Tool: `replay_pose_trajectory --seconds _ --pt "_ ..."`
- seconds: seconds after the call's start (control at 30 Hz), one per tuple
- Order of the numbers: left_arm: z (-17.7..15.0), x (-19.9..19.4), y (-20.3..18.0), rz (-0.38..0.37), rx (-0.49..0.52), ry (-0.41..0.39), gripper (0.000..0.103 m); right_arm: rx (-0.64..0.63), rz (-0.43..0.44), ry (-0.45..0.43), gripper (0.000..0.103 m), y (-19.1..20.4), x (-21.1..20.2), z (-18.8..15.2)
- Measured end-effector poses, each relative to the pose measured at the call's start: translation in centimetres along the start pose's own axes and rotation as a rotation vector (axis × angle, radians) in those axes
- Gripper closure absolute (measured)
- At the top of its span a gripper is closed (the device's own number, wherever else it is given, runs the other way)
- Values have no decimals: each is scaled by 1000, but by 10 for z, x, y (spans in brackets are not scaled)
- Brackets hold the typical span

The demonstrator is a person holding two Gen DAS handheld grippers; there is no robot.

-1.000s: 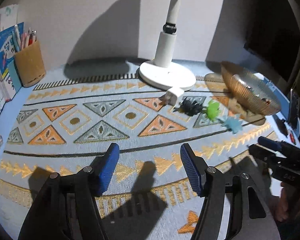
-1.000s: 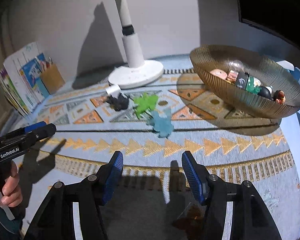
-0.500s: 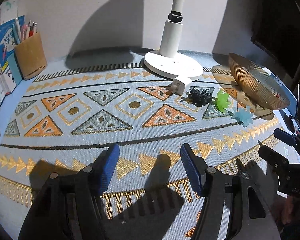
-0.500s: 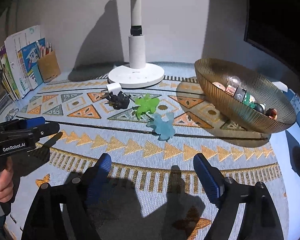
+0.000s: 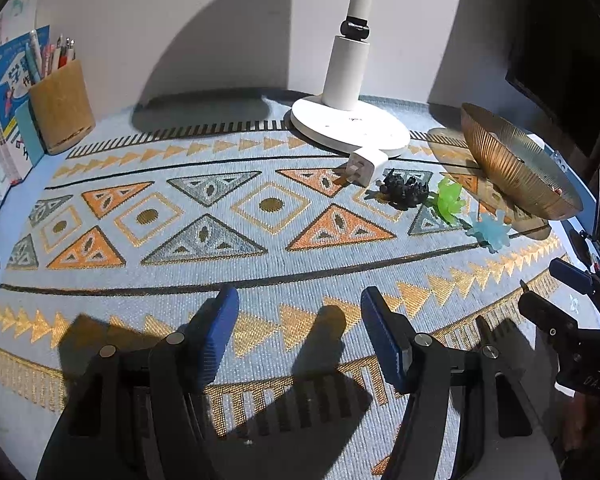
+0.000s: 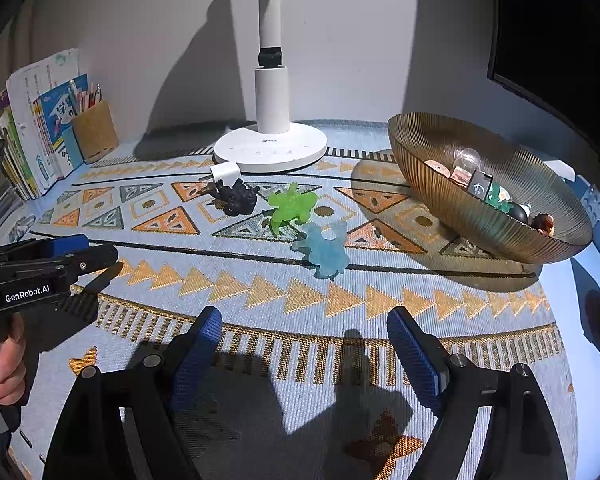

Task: Organize rigid objects
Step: 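Withdraw both open tools from the bowl back toward the rug, then grasp the white charger with the left tool while the right tool grasps the blue translucent figure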

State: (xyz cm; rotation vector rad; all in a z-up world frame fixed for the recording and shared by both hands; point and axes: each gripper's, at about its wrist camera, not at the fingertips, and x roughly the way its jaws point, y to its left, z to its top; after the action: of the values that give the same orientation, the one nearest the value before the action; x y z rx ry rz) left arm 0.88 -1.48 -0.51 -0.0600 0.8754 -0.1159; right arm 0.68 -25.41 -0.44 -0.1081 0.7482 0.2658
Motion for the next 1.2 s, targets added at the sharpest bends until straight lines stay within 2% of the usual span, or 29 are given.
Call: replay_pose_trajectory --seconds 0.1,0.23,0.3,0.4,0.5,0.57,0.67,0.77,0.87,0.93,1.07,1.13,1.2 --pt "9 0 0 -39 3 29 42 30 41 20 20 -6 0 2" --pt "45 -11 -7 -62 73 -14 42 228 230 66 20 -42 3 7" --pt "63 -7 -13 -86 103 -10 42 267 249 73 20 -52 1 15" --pt "88 18 -21 -109 146 25 42 246 216 59 20 -59 -5 35" --pt "102 48 -30 -119 172 61 42 171 153 83 20 -55 4 53" --pt "106 62 -33 -135 181 69 45 93 100 98 20 -46 15 57" --pt "107 77 -38 -165 212 81 45 40 72 131 21 -37 33 54" --pt "110 86 -40 -168 220 80 47 35 63 165 28 -39 52 53" --pt "114 93 -39 -204 208 106 47 40 66 185 36 -38 67 54" --pt "111 96 -43 -197 226 97 48 47 75 195 37 -38 75 53" --pt "113 99 -40 -219 200 98 49 19 40 165 45 -31 76 55" --pt "113 99 -40 -240 194 94 54 7 57 154 58 -27 75 56" --pt "112 98 -42 -244 203 93 56 -7 54 148 62 -23 74 56"
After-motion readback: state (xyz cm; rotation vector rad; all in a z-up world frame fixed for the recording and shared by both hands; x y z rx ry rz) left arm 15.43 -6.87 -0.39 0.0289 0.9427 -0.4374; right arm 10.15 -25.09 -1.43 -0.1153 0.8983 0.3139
